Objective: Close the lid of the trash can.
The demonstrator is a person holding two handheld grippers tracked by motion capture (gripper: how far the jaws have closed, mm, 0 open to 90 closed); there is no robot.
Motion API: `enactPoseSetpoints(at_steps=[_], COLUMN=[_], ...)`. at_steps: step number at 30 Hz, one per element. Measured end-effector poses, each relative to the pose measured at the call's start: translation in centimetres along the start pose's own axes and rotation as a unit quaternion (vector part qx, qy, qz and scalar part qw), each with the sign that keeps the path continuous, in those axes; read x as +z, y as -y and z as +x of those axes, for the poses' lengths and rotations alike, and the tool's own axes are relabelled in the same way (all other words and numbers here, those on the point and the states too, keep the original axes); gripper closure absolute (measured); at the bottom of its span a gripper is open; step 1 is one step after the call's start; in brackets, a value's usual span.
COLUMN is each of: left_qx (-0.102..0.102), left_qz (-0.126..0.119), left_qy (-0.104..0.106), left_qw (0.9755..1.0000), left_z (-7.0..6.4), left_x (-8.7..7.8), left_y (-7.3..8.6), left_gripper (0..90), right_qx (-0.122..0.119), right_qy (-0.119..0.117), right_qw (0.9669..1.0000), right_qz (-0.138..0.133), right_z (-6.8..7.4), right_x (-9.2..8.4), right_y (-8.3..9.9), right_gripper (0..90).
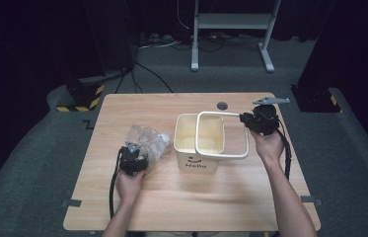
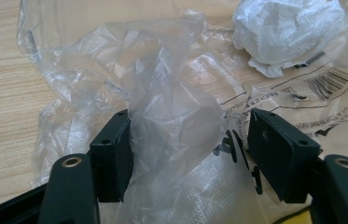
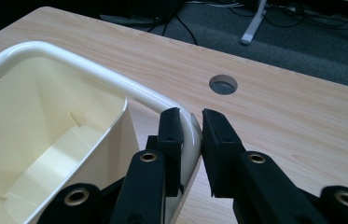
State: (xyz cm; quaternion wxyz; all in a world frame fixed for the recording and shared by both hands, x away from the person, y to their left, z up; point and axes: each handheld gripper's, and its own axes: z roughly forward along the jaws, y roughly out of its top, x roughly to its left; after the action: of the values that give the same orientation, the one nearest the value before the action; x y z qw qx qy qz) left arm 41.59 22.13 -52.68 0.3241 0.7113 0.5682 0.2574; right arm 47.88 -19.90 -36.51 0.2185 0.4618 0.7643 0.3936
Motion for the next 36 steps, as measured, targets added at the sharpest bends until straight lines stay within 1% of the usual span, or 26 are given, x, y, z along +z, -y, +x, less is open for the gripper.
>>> enactPoseSetpoints(at_steps=[4,8,22,25,32,36], left_qx=[0.0,0.0,0.0,0.0,0.0,0.003], left_qz=[0.0,0.0,0.0,0.0,0.0,0.002], left_qy=[0.0,0.0,0.0,0.0,0.0,0.0], left_qw=[1.0,1.0,1.0,1.0,1.0,1.0], left_z=[0.0,0.0,0.0,0.0,0.0,0.0], left_x=[0.0,0.0,0.0,0.0,0.0,0.0], left_y=[0.0,0.0,0.0,0.0,0.0,0.0], left_gripper=[34.6,34.7,34.6,34.7,34.7,34.6], right_qx=[0.001,-0.002,-0.006,-0.003,-0.007,-0.003], right_qy=[-0.002,-0.005,-0.008,-0.009,-0.011,-0.012], right_qw=[1.0,1.0,0.9999,1.0,0.9999,0.9999], right_qz=[-0.001,-0.004,0.002,0.003,0.006,0.006], right_z=[0.2,0.5,1.3,1.5,1.8,1.9], right_x=[0.0,0.2,0.9,1.0,1.5,1.7], right_y=[-0.3,-0.4,-1.0,-1.1,-1.3,-1.4], right_gripper=[78.1,78.1,78.2,78.2,78.2,78.2])
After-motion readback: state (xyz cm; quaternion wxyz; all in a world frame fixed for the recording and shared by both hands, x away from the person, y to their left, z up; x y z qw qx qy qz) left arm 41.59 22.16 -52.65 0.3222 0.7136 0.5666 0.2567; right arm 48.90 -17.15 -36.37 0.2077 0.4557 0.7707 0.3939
